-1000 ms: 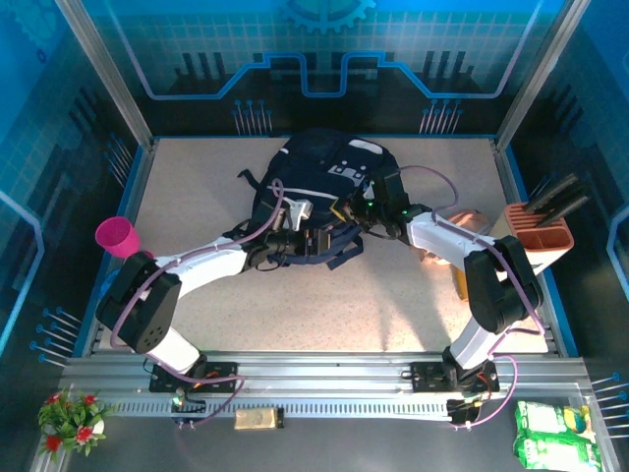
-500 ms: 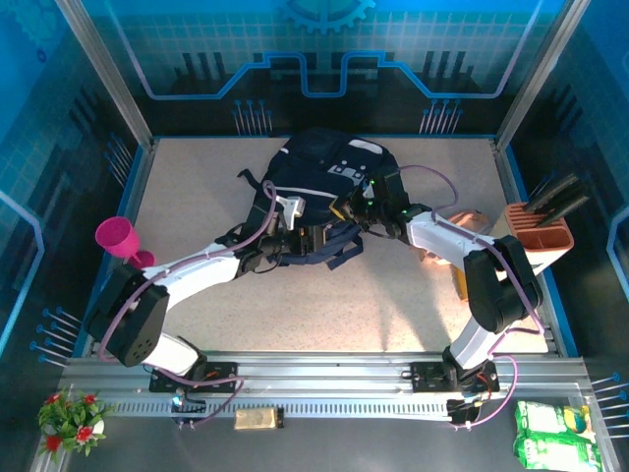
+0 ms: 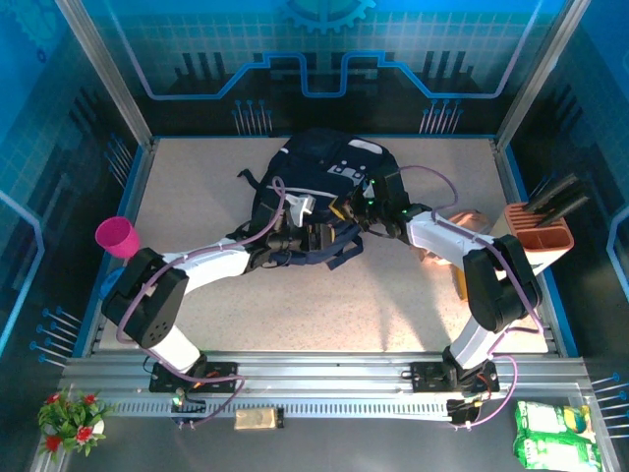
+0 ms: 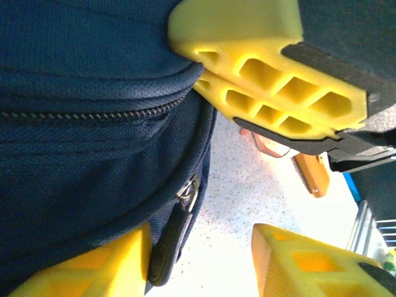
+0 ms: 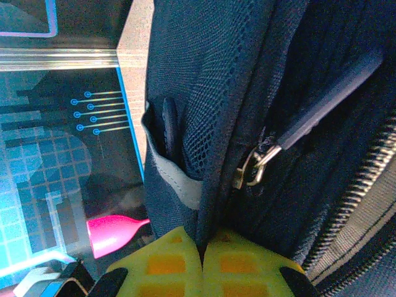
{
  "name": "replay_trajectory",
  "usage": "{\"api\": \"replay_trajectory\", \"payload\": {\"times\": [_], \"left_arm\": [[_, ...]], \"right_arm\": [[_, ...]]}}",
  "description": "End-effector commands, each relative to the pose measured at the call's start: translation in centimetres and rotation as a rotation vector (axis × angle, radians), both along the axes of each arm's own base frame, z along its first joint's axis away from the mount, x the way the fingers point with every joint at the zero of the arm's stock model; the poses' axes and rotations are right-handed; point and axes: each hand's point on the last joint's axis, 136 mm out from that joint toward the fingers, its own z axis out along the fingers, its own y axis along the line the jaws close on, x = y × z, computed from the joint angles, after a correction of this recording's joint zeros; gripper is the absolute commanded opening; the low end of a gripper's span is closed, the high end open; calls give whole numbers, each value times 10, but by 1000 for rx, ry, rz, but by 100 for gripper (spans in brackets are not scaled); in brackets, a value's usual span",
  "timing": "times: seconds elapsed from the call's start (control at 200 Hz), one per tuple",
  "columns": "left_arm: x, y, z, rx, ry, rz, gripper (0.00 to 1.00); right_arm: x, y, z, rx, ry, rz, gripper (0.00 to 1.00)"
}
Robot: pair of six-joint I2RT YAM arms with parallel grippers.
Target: Pack books, pencil case, and school supplies into a backpack
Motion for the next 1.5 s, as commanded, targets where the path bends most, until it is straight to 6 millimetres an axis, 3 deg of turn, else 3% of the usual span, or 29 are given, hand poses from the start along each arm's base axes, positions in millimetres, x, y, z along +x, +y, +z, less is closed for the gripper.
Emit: {"api": "replay_trajectory", "payload": {"times": [0.0,0.22,0.43,0.64,0.78,0.985,1.136,1.281,1.396,1.496], "left_arm": [[8,-6,4,-21,-24,9,39],[15,9,-15,78,20,89,27],[15,12,-19,113,21,93,22],[12,21,-19,172,12,103,6],[2,33,-21,226,23,108,0],[-19,56,-30,324,54,110,0],[-26,96,-49,413,108,196,0],[-27,127,-55,406,147,264,0],[-23,129,-47,406,118,244,0],[-24,109,-35,358,87,151,0]], "right_arm": [[14,12,39,87,-131,33,4],[15,11,37,85,-128,31,4],[16,11,37,86,-127,28,4],[17,4,35,64,-127,11,3],[17,-3,31,32,-124,-7,3],[18,-16,18,-40,-117,-38,1],[18,-23,9,-79,-110,-50,1],[17,-30,2,-105,-106,-60,1],[18,-35,0,-117,-109,-65,1],[17,-40,-2,-122,-105,-67,1]]}}
